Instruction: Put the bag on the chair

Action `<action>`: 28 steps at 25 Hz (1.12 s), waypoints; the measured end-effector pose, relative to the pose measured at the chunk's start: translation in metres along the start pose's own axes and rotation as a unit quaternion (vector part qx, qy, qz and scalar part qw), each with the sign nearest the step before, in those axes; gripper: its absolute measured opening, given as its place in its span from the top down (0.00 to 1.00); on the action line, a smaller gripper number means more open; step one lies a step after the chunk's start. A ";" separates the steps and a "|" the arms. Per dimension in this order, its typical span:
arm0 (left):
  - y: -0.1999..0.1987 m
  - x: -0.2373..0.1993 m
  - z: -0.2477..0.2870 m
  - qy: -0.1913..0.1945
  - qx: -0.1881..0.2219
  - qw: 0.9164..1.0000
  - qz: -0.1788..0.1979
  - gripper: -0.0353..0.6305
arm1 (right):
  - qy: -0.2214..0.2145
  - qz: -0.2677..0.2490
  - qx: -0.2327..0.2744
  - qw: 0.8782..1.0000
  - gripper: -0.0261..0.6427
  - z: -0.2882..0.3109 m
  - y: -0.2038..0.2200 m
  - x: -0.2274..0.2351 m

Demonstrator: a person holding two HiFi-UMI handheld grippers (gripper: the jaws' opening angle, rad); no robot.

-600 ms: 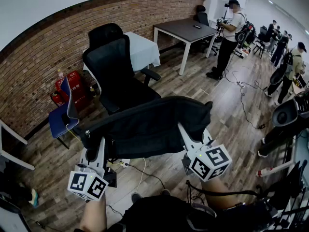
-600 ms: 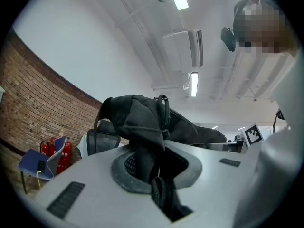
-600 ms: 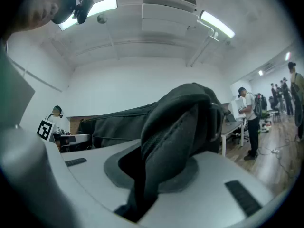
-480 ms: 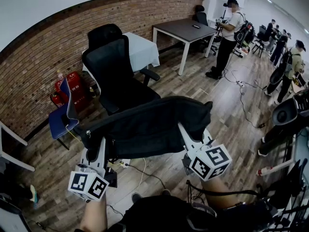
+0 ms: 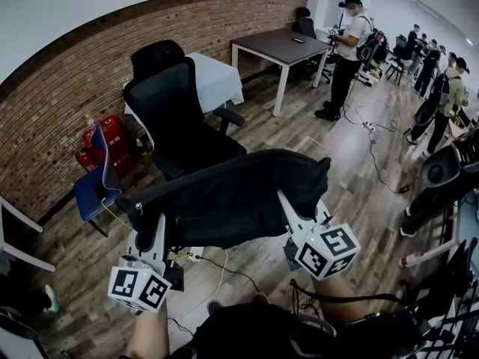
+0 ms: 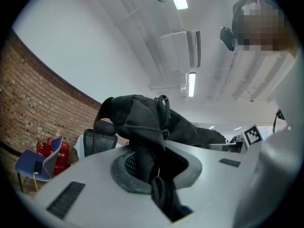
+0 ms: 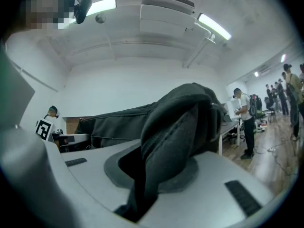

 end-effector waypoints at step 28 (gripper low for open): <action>0.001 -0.050 0.016 0.057 -0.009 0.998 -0.002 0.87 | 0.033 0.021 0.022 0.999 0.86 0.022 0.018 -0.017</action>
Point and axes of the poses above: the fingertips, and each gripper's own axes: z forward along the fingers, x to its right, y out of its underside, the point moved 10 cm from there along -z, backward along the fingers, and after that the axes turned 13 degrees about y, right-handed, at the moved point
